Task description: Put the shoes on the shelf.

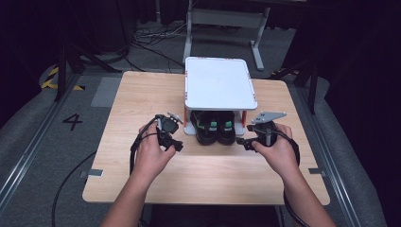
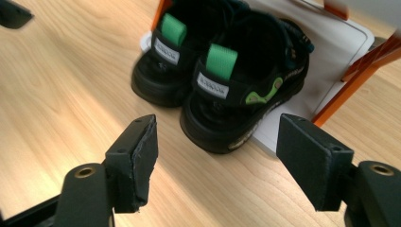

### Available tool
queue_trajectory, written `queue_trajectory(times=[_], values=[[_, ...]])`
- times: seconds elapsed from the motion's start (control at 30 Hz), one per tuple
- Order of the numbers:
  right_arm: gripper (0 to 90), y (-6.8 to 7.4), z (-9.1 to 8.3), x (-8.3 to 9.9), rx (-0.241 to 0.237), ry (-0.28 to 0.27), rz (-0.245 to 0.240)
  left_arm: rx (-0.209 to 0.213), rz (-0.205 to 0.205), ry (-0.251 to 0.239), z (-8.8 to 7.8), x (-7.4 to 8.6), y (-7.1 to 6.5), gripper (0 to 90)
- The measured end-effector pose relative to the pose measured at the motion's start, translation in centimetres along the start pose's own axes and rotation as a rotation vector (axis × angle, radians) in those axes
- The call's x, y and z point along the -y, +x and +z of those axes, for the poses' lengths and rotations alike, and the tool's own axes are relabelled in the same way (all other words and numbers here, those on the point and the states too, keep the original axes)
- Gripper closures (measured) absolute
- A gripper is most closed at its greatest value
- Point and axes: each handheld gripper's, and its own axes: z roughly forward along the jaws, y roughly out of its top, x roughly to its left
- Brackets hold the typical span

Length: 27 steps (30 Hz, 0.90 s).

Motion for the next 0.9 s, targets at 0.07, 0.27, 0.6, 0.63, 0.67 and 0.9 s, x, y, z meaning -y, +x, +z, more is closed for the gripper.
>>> queue_trajectory(times=[0.07,0.27,0.6,0.63,0.67,0.9], values=[[31.3,0.2,0.3,0.9,0.025,-0.039,0.051,0.014,-0.023,0.002,0.4,-0.1,-0.6,34.1],[50.4,0.3,1.0,2.7,-0.048,0.013,0.157,0.034,0.007,0.087,1.7,-0.4,-2.4,49.0],[62.5,0.2,3.2,4.2,-0.004,0.033,0.107,0.13,-0.021,-0.012,3.8,-1.4,-4.6,55.9],[64.4,0.2,3.4,4.3,-0.001,0.028,0.106,0.139,-0.009,-0.015,4.2,-1.6,-5.0,57.3],[67.8,0.1,3.7,4.4,-0.009,0.024,0.109,0.174,0.006,-0.009,4.6,-1.8,-5.4,60.7],[82.7,-0.5,4.6,5.0,-0.053,0.042,0.167,0.201,-0.035,-0.066,5.7,-2.7,-6.1,86.1]])
